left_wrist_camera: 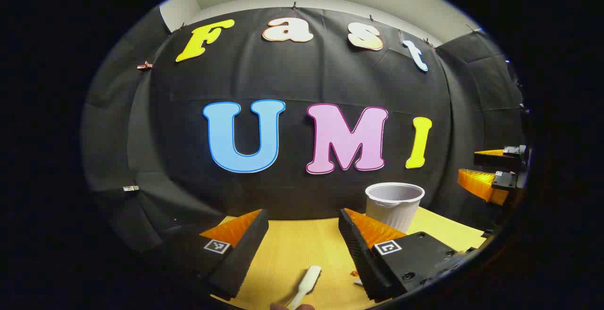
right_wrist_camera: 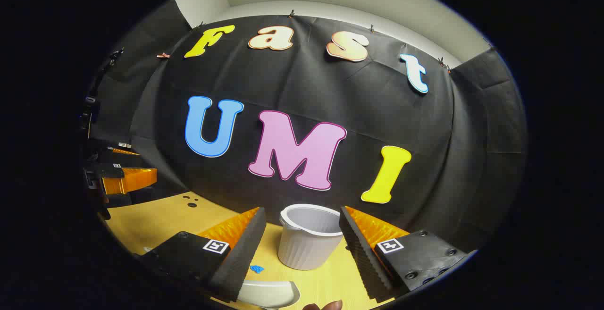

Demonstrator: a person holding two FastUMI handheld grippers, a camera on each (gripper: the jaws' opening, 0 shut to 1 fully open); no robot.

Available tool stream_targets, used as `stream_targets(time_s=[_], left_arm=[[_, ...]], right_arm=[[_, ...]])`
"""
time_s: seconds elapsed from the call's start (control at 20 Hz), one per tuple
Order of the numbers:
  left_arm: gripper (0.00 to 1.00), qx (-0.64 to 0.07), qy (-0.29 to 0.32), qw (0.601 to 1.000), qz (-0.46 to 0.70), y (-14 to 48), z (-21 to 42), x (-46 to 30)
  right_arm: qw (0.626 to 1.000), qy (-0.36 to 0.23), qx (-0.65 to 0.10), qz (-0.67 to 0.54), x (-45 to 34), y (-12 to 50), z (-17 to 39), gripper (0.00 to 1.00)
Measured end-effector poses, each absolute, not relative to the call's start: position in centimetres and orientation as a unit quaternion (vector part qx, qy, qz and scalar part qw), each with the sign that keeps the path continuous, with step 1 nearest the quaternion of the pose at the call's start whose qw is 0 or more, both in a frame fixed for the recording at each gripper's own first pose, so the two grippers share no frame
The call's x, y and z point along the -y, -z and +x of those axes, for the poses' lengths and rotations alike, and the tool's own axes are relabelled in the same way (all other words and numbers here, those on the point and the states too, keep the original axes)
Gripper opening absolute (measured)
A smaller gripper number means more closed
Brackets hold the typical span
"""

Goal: Pick up the small broom and dustpan from the desktop, sweep the trash into the dustpan with the broom, and then empty the trash into the garbage bin.

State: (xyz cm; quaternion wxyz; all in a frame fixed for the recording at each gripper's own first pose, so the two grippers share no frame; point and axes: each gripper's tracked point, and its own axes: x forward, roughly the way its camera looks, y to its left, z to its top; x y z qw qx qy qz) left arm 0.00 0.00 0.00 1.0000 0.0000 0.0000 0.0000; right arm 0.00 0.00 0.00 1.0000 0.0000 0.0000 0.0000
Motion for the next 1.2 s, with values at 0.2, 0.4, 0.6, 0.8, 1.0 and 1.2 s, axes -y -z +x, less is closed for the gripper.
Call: stream_targets(time_s=[0.2, 0.4, 0.6, 0.8, 1.0, 1.2], left_arm=[[0.95, -0.010, 0.010, 1.000, 0.004, 0.6, 0.4, 0.3], [0.95, -0.013, 0.015, 1.000, 0.003, 0.8, 0.6, 0.7], [0.95, -0.010, 0.022, 1.000, 0.008, 0.6, 0.4, 1.4], [0.95, -0.011, 0.024, 1.000, 0.014, 0.7, -0.1, 1.4], [0.95, -0.018, 0.021, 1.000, 0.014, 1.5, -0.6, 1.0], [0.95, -0.028, 0.019, 0.999, 0.018, 2.3, -1.1, 0.7]], right_arm=[[1.000, -0.004, -0.006, 0.006, -0.5, 0.3, 0.1, 0.97], [1.000, -0.002, -0.009, 0.015, -0.3, 0.3, -0.1, 0.97], [1.000, -0.005, -0.012, 0.018, -0.2, 0.6, -0.3, 0.97], [0.999, -0.031, -0.028, 0.014, -1.1, 1.5, -0.6, 0.97], [0.992, -0.075, -0.101, 0.013, -2.1, 5.3, -2.4, 0.98], [0.972, -0.121, -0.201, -0.012, -3.2, 11.8, -5.3, 0.98]])
